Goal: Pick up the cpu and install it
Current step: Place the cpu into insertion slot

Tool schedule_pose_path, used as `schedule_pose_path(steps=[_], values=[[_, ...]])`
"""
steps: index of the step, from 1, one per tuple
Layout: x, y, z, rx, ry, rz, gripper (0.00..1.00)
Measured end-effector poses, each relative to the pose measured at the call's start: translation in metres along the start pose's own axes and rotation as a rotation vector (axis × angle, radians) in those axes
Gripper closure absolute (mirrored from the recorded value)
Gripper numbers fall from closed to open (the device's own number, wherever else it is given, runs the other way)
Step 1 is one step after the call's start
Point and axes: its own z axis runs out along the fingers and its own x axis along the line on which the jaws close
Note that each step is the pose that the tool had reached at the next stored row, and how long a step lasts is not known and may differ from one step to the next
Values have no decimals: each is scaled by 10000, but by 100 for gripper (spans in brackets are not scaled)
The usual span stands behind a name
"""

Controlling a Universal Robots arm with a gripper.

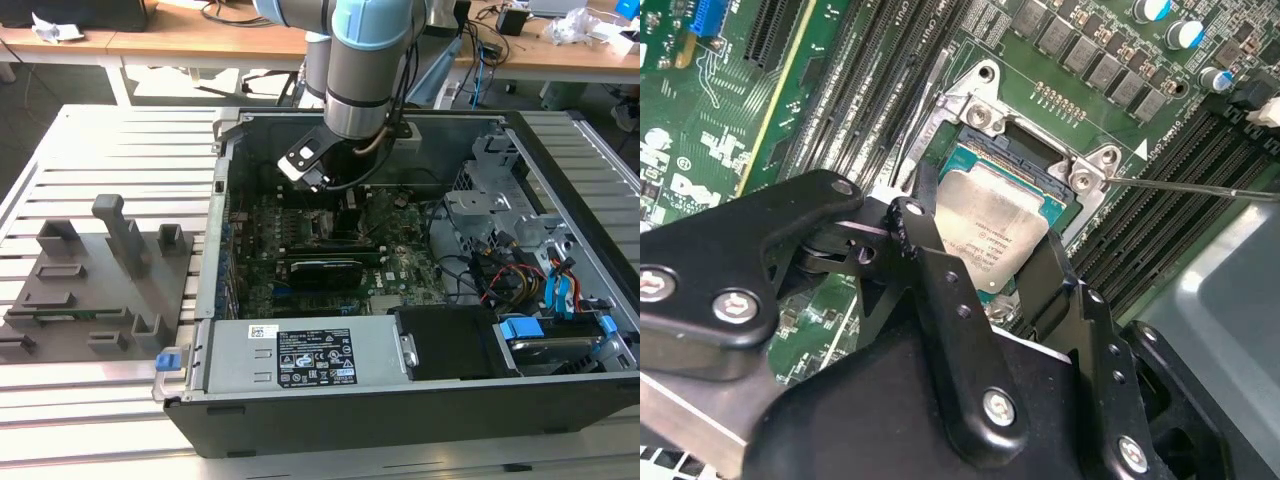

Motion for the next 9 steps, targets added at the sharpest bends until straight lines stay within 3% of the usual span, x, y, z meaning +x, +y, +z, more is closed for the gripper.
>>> schedule_pose_path(steps=[9], values=[[2, 1, 41, 4, 1, 65, 45]])
